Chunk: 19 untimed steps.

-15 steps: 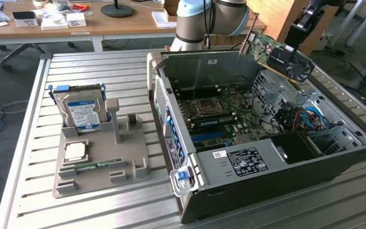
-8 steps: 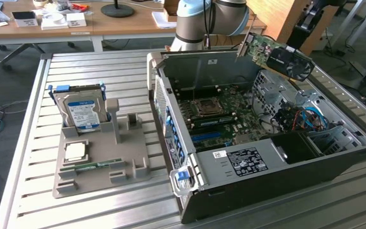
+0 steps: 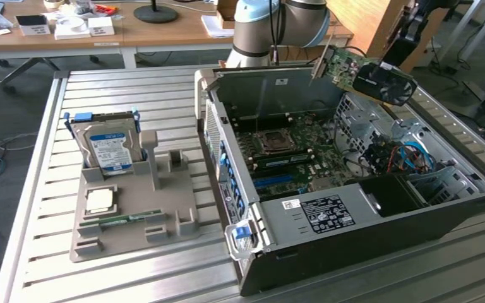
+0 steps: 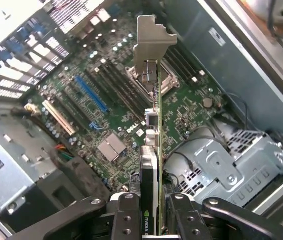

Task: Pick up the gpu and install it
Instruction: 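Insert the gpu into the slot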

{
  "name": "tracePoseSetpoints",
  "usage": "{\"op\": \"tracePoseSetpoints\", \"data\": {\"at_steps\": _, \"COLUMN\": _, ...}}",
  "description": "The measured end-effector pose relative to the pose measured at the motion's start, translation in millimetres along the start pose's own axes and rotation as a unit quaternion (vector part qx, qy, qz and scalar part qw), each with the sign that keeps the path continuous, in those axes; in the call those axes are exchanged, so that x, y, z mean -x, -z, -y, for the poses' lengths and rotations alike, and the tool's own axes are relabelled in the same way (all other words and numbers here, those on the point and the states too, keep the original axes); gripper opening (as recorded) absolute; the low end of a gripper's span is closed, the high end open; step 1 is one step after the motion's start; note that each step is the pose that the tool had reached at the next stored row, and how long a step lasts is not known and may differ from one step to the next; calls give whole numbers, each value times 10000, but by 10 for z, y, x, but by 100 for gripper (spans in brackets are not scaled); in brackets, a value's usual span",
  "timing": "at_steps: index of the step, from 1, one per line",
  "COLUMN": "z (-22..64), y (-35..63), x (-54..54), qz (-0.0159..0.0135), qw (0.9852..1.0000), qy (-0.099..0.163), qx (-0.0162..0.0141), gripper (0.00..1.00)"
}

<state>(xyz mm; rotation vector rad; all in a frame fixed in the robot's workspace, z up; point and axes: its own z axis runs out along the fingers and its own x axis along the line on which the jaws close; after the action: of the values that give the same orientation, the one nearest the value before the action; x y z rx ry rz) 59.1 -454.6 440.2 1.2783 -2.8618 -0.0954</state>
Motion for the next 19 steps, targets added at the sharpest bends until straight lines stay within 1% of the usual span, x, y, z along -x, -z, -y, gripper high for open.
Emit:
{"op": "tracePoseSetpoints", "data": {"at_steps": 3, "z": 0, "y": -1, "x": 0, "qz": -15, "qw": 9997, "qy": 250, "qx": 5, "gripper": 27}}
{"op": "tracePoseSetpoints", "data": {"at_steps": 5, "z": 0, "y": -1, "x": 0, "qz": -24, "qw": 9991, "qy": 412, "qx": 8, "gripper": 27}}
{"op": "tracePoseSetpoints", "data": {"at_steps": 7, "z": 0, "y": -1, "x": 0, "qz": -33, "qw": 9984, "qy": 573, "qx": 11, "gripper": 27}}
{"op": "tracePoseSetpoints", "data": {"at_steps": 10, "z": 0, "y": -2, "x": 0, "qz": -47, "qw": 9966, "qy": 819, "qx": 16, "gripper": 27}}
{"op": "tracePoseSetpoints", "data": {"at_steps": 12, "z": 0, "y": -3, "x": 0, "qz": -56, "qw": 9953, "qy": 968, "qx": 19, "gripper": 27}}
{"op": "tracePoseSetpoints", "data": {"at_steps": 14, "z": 0, "y": -4, "x": 0, "qz": -65, "qw": 9936, "qy": 1128, "qx": 22, "gripper": 27}}
{"op": "tracePoseSetpoints", "data": {"at_steps": 16, "z": 0, "y": -4, "x": 0, "qz": -75, "qw": 9916, "qy": 1292, "qx": 25, "gripper": 27}}
{"op": "tracePoseSetpoints", "data": {"at_steps": 19, "z": 0, "y": -5, "x": 0, "qz": -90, "qw": 9879, "qy": 1546, "qx": 30, "gripper": 27}}
